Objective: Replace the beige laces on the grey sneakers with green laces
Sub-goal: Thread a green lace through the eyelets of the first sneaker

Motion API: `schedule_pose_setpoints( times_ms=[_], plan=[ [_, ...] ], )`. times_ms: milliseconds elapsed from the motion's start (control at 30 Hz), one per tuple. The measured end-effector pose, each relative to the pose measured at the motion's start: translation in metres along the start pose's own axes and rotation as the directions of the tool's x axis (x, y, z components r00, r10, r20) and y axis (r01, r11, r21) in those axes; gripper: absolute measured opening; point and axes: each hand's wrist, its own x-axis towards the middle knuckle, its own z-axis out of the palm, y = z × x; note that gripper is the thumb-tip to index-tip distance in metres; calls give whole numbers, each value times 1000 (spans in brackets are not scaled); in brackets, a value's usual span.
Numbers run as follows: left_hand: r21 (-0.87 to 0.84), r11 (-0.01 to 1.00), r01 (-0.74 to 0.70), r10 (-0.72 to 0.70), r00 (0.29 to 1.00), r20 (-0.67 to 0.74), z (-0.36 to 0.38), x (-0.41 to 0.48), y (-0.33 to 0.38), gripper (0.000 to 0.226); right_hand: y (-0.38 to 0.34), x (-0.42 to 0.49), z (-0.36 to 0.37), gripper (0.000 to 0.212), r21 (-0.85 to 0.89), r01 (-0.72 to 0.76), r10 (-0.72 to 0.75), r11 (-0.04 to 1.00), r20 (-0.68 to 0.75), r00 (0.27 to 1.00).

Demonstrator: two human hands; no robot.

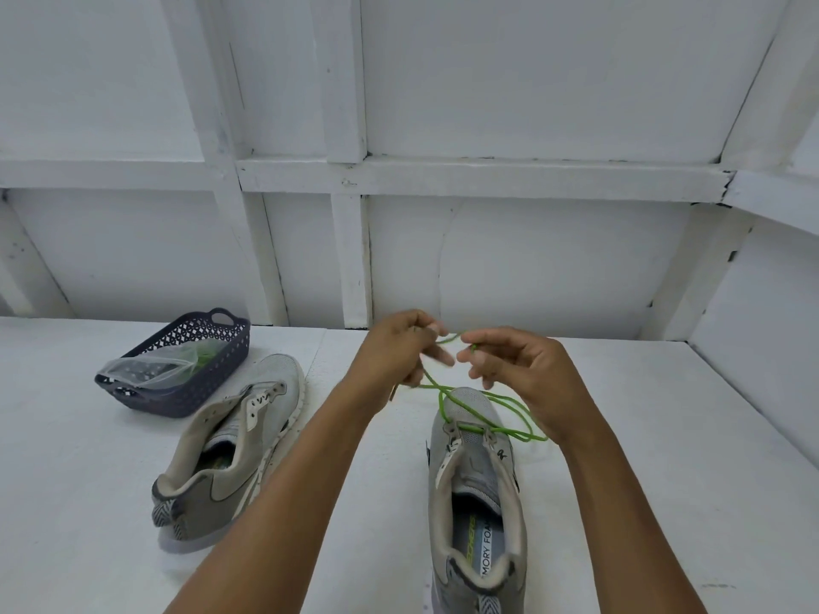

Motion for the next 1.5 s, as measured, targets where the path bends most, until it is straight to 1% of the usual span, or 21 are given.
schedule_pose_setpoints(
  times_ms=[33,67,100,133,167,200,233,267,300,333,400,533,667,800,900,1033,1100,1267,1400,1500],
  plan=[
    [-182,983,22,-7,997,83,-3,-1,4,22,0,0,1,16,-43,-2,0,999,-44,999],
    [-337,940,53,6,985,172,-6,-2,7,26,1,0,1,16,-95,8,-16,995,-84,996],
    [-424,903,68,39,970,238,-10,-4,8,31,1,1,2,14,-150,26,-44,988,-118,992],
    [-441,895,59,71,960,273,-13,-4,8,37,1,2,2,8,-194,49,-78,980,-144,986],
    [-397,917,30,86,959,271,-13,-4,8,40,1,3,2,1,-216,57,-95,975,-170,981],
    [-294,956,-24,97,967,235,-11,-5,7,37,2,4,2,5,-224,52,-99,973,-204,974],
    [-146,984,-97,122,977,175,-8,-6,7,29,2,4,3,9,-213,46,-97,976,-234,967],
    [7,987,-162,160,980,115,-4,-7,7,20,3,6,4,11,-193,43,-93,980,-260,961],
    [131,970,-207,199,978,70,-1,-7,6,16,2,6,6,13,-168,46,-92,985,-275,957],
    [225,945,-236,233,972,40,3,-8,5,21,1,6,7,14,-147,58,-98,987,-286,953],
    [315,912,-263,266,963,35,6,-8,4,31,-1,7,9,14,-106,80,-109,991,-304,946],
    [375,890,-258,219,965,142,9,-9,5,38,-5,11,12,16,-29,67,-72,997,-320,945],
    [433,859,-274,203,958,203,12,-11,5,35,-8,16,13,17,146,38,16,989,-350,936],
    [441,848,-294,228,954,197,13,-11,1,34,-12,17,13,16,238,34,55,971,-356,933],
    [442,834,-331,265,942,205,14,-12,-2,32,-13,17,14,22,299,29,83,954,-356,931],
    [421,833,-358,310,933,180,14,-14,-3,33,-15,17,15,28,391,7,136,920,-336,932],
    [428,830,-357,310,934,177,15,-14,-5,32,-14,17,14,31,412,-26,162,911,-298,941],
    [484,805,-344,285,939,193,14,-15,-5,32,-12,16,13,17,386,-65,162,920,-226,961],
    [424,852,-307,250,950,184,14,-16,-2,38,-13,16,12,24,398,-60,151,915,-202,968],
    [403,875,-269,207,959,192,15,-17,0,38,-13,16,12,21,405,-64,157,912,-200,967]
  ],
)
